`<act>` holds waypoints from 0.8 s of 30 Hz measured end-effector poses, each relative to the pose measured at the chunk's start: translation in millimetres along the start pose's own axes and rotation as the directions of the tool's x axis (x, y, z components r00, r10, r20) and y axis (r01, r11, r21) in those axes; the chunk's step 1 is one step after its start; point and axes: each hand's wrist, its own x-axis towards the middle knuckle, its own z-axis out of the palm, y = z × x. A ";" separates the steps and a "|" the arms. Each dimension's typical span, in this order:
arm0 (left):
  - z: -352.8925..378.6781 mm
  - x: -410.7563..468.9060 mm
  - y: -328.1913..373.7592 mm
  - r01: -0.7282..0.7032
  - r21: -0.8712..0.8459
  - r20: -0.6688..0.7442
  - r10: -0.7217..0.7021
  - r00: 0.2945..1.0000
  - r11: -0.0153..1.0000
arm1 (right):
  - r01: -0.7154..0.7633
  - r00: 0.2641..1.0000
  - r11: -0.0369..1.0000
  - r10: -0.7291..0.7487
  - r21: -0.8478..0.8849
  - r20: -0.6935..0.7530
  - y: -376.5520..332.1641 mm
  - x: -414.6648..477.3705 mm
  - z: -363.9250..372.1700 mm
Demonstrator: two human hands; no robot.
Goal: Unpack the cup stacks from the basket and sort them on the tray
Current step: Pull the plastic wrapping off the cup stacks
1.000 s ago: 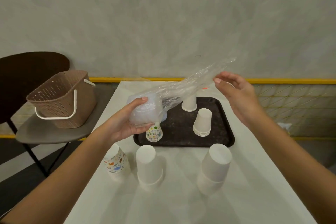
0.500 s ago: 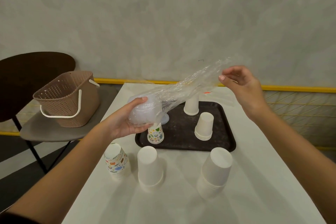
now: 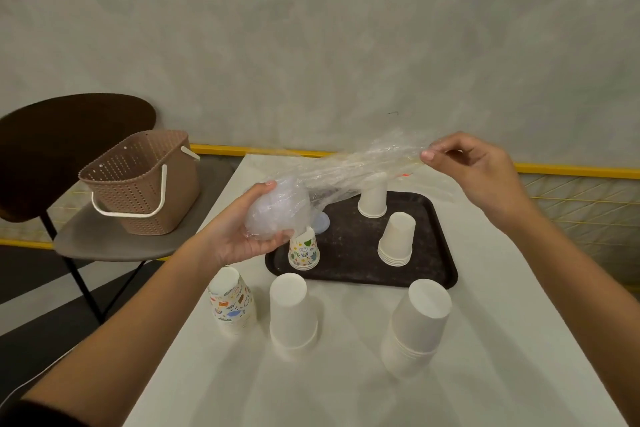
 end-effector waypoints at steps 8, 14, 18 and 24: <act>-0.5 1.7 -6.4 0.149 0.082 0.109 -0.157 0.981 0.985 | -0.097 0.937 0.958 -0.003 0.269 0.348 -41.1 -8.3 -12.6; 1.3 -4.2 -9.3 0.155 0.264 0.076 -0.181 0.981 0.952 | -0.145 0.912 0.988 0.109 0.061 0.395 -44.2 -9.7 -15.3; 7.7 -1.6 -12.5 0.027 0.252 0.121 -0.059 0.991 0.967 | -0.176 0.837 0.982 0.187 -0.070 0.514 -30.8 -11.6 -9.1; 15.6 -2.6 -12.3 -0.082 0.221 0.150 0.049 0.988 0.972 | -0.050 0.733 0.939 0.266 -0.340 0.626 -20.6 -19.4 19.7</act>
